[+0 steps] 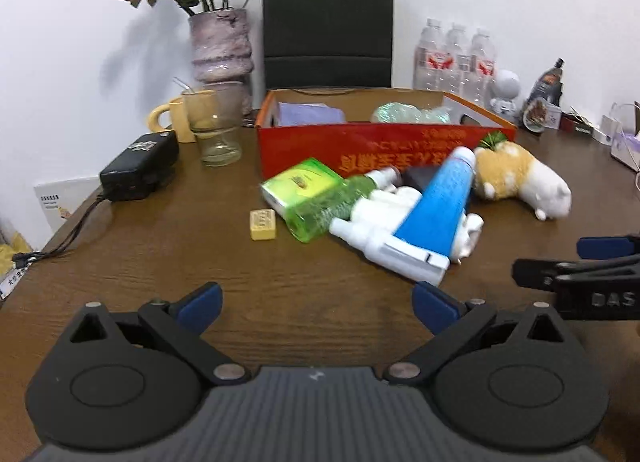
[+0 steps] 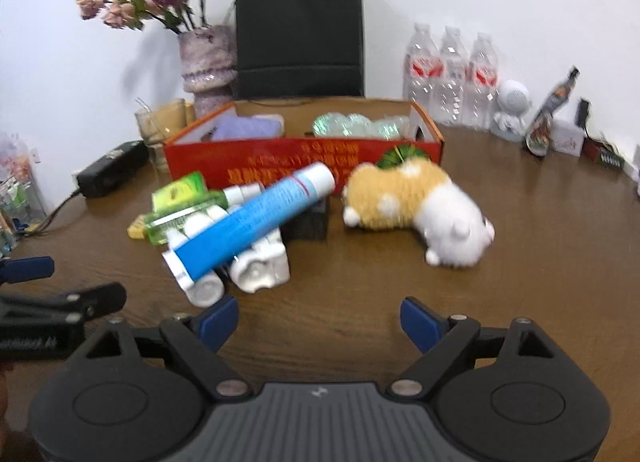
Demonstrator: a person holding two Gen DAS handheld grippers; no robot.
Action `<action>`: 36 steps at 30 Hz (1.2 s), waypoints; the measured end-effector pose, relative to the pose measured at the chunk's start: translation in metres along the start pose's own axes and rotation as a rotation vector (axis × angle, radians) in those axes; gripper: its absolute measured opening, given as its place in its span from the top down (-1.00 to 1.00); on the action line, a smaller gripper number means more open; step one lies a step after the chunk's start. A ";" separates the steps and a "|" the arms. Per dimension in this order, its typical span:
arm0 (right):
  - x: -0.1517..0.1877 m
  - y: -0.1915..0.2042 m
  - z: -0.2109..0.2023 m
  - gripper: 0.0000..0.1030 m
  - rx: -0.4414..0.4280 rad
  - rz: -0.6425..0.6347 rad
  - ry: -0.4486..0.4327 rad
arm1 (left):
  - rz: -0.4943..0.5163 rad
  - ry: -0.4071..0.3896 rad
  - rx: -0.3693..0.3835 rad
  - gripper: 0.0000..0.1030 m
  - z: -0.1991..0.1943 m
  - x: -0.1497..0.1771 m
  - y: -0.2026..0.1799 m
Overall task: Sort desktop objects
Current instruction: 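Move both tools back over the remaining desk items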
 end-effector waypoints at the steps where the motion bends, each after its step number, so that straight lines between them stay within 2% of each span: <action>1: 0.004 0.000 0.004 -0.70 0.006 0.000 0.012 | -0.001 0.010 -0.003 -1.00 0.003 0.003 0.000; 4: 0.011 0.000 0.008 -0.70 0.015 -0.013 0.013 | -0.016 0.041 -0.019 -1.00 0.011 0.012 0.001; 8: 0.019 -0.001 0.011 -0.70 0.017 -0.014 0.015 | -0.017 0.064 -0.003 -1.00 0.016 0.021 -0.002; 13: 0.021 0.000 0.013 -0.73 0.034 -0.023 0.008 | 0.005 0.067 0.012 -1.00 0.018 0.023 -0.007; 19: 0.023 0.001 0.016 -1.00 0.041 -0.033 0.026 | -0.011 0.081 0.027 -1.00 0.021 0.024 -0.008; 36: 0.024 0.001 0.017 -1.00 0.038 -0.034 0.028 | -0.021 0.085 0.037 -1.00 0.023 0.025 -0.008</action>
Point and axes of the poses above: each gripper's, at about its wrist camera, not at the fingertips, and z roughly the way its jaws point, y to its left, x to its underside, the point moved 9 cm from there along z, roughly the way its jaws point, and after that the axes turned 6 degrees about x, right-handed, at the moved point
